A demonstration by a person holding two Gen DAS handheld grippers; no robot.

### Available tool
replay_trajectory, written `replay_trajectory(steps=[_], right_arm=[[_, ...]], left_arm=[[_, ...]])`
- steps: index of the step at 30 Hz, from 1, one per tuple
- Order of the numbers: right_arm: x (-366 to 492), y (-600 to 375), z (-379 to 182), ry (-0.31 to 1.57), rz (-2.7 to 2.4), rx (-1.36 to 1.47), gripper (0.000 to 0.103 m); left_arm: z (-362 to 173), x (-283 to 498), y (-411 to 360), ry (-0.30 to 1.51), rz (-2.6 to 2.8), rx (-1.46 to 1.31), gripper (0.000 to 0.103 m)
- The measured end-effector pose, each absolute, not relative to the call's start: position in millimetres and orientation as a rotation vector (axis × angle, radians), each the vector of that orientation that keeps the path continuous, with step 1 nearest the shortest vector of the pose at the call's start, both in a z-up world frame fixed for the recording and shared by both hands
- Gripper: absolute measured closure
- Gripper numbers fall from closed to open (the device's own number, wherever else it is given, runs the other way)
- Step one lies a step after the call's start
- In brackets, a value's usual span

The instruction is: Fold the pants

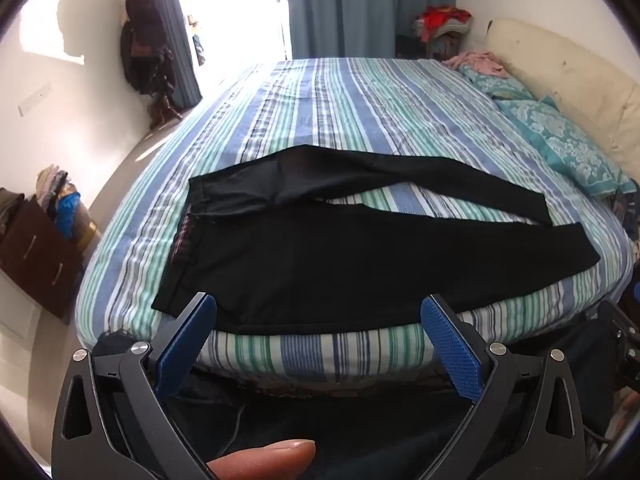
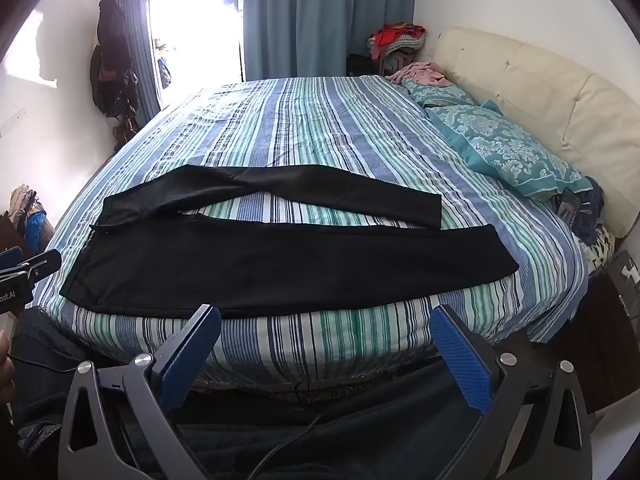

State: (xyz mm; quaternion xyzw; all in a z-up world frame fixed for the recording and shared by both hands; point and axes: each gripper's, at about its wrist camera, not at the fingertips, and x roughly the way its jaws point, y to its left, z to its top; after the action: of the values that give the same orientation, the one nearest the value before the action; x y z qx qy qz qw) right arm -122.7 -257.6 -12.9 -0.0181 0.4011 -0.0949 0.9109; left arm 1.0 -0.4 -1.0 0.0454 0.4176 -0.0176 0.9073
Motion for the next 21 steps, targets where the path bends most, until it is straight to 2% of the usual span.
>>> replay_trajectory(steps=[12,21], right_arm=[[-129.0,-250.7,4.4,0.734,-0.16,-0.038,0.0],[-132.7,-251.0,11.9,0.696,-0.181,-0.057,0.0]], left_arm=[[0.6,0.2,-3.5,0.832,-0.062,0.111,0.0],[-6.1,-1.2,-3.4,0.878,-0.066,0.074,0.0]])
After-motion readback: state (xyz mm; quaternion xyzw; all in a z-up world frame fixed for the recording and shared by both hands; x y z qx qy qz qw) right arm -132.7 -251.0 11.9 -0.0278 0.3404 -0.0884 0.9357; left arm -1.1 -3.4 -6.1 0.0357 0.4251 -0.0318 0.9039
